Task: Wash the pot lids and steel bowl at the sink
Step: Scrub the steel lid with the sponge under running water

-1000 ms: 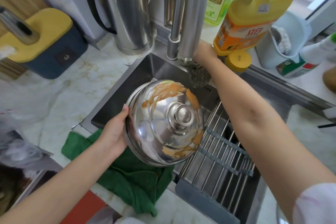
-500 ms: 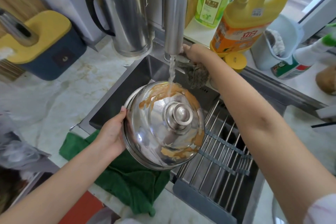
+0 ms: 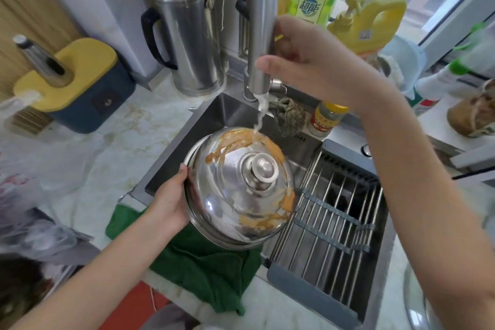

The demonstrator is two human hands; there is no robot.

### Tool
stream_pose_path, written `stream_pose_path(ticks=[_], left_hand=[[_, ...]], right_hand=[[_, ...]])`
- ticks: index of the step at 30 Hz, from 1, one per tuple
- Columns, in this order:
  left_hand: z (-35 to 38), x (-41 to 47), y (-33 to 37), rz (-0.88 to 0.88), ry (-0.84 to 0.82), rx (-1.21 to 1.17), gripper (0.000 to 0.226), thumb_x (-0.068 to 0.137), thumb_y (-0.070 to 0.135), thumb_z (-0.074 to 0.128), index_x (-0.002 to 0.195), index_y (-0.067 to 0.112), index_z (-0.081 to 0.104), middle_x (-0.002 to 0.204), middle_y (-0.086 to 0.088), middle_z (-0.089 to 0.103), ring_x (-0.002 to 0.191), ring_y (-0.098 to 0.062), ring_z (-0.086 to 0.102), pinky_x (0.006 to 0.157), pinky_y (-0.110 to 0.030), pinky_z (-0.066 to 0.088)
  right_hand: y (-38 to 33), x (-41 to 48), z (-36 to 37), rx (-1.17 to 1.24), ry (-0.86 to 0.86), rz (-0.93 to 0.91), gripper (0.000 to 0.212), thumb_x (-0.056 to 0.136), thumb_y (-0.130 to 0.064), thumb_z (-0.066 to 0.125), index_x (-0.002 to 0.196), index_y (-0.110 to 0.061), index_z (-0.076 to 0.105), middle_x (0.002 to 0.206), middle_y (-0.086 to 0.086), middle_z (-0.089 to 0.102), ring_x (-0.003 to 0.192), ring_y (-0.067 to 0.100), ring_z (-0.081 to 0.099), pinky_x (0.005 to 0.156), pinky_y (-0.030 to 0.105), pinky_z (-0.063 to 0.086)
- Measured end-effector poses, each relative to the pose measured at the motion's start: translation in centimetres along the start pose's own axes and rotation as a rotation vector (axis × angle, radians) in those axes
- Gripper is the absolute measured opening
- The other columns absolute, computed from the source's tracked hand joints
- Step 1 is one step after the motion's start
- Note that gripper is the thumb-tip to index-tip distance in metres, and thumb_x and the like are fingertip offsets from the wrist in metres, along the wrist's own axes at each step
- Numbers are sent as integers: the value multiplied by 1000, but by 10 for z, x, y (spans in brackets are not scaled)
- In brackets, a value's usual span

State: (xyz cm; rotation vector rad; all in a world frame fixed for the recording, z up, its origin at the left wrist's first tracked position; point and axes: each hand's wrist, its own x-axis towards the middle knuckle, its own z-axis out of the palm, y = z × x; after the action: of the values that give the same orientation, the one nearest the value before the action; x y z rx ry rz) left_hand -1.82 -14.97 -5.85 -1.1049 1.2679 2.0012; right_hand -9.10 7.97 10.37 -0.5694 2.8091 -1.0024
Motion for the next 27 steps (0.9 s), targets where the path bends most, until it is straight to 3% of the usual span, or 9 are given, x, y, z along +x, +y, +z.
stream_pose_path(ticks=[6, 11, 18, 20, 23, 25, 27], left_hand=[[-20, 2, 11, 13, 32, -33, 40, 101, 42, 40, 119, 14, 64, 113, -11, 69, 101, -26, 65, 70, -39, 50], [-26, 2, 19, 55, 43, -63, 33, 103, 37, 39, 99, 18, 66, 99, -8, 71, 91, -23, 65, 70, -37, 49], [-36, 14, 27, 82, 90, -95, 38, 104, 38, 36, 121, 16, 62, 116, -10, 68, 102, -24, 64, 73, -36, 50], [-37, 17, 30, 77, 94, -105, 40, 103, 39, 35, 126, 16, 60, 121, -10, 66, 106, -25, 63, 75, -37, 50], [-37, 23, 32, 54, 81, -109, 45, 103, 41, 33, 132, 14, 56, 127, -11, 62, 112, -26, 59, 87, -38, 48], [-39, 28, 33, 61, 79, -112, 46, 104, 41, 32, 134, 14, 54, 132, -11, 59, 120, -26, 55, 101, -39, 43], [-41, 34, 33, 59, 81, -120, 46, 104, 42, 31, 132, 14, 55, 135, -10, 58, 123, -26, 53, 108, -40, 37]], right_hand=[[-18, 11, 14, -58, 73, 55, 29, 92, -37, 58, 103, -13, 46, 76, -1, 64, 68, 15, 62, 62, 25, 50], [-34, 32, 32, -65, 98, 47, 30, 91, -39, 60, 100, -17, 42, 70, -11, 61, 60, -8, 57, 53, 8, 44], [-43, 62, 59, 30, 217, 11, 38, 90, -38, 62, 109, -11, 44, 69, -8, 60, 59, -3, 57, 59, 9, 48], [-40, 60, 64, 143, 221, -24, 36, 91, -33, 62, 112, -8, 46, 71, -3, 63, 59, 2, 61, 62, 16, 52], [-10, 44, 70, 704, 147, -86, 24, 99, -22, 49, 119, -8, 49, 76, 3, 64, 66, 16, 64, 64, 29, 56], [35, 37, 90, 1069, 177, 124, 25, 103, -23, 39, 119, -8, 52, 75, 5, 64, 65, 17, 62, 63, 29, 54], [97, 31, 131, 984, 169, 532, 29, 103, -19, 39, 129, -8, 48, 74, 5, 64, 59, 12, 62, 59, 24, 53]])
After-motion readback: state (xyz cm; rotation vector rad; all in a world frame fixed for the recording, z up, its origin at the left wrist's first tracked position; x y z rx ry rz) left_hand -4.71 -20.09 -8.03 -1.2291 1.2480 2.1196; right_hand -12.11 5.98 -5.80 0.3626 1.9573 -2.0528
